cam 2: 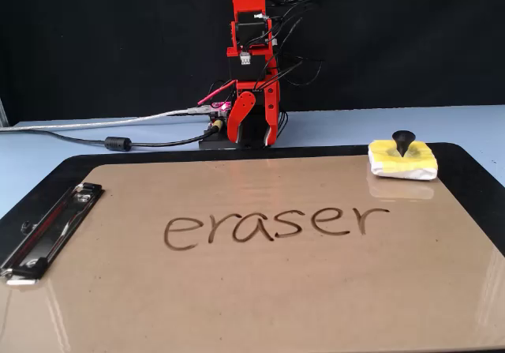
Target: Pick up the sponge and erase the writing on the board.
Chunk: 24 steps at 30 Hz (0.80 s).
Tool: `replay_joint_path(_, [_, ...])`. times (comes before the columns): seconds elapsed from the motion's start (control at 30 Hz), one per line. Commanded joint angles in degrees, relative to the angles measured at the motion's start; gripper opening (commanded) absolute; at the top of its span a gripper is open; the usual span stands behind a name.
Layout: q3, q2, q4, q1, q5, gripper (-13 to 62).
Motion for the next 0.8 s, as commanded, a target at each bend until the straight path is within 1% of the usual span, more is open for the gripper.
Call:
replay_joint_path(0.0, [0.44,2.55,1.76,-0.79,-0.62,34.5])
replay_joint_path(0.3, [-0.09,2.46,1.58,-1.05,-0.44,34.1])
replay_joint_path(0.37, [-3.16,2.46,1.23,-1.32,0.79,34.1])
replay_joint_path(0.43, [-9.05,2.11,-0.44,-2.29,7.82,34.0])
replay_joint_path(0.53, [-11.69,2.11,-11.25,-2.29,25.93,34.0])
replay_joint_path(0.57, [-12.04,2.2,-16.08,-2.46,29.88,34.0])
replay_joint_path(0.6, [-12.74,2.81,-20.92,-3.16,30.94,34.0])
replay_joint_path(0.63, [-13.62,2.9,-23.12,-4.66,30.59,34.0])
replay_joint_path(0.67, [-15.38,2.81,-25.93,-8.96,29.79,33.9])
replay_joint_path(0.77, [-18.54,2.55,-32.43,-24.79,23.38,33.8])
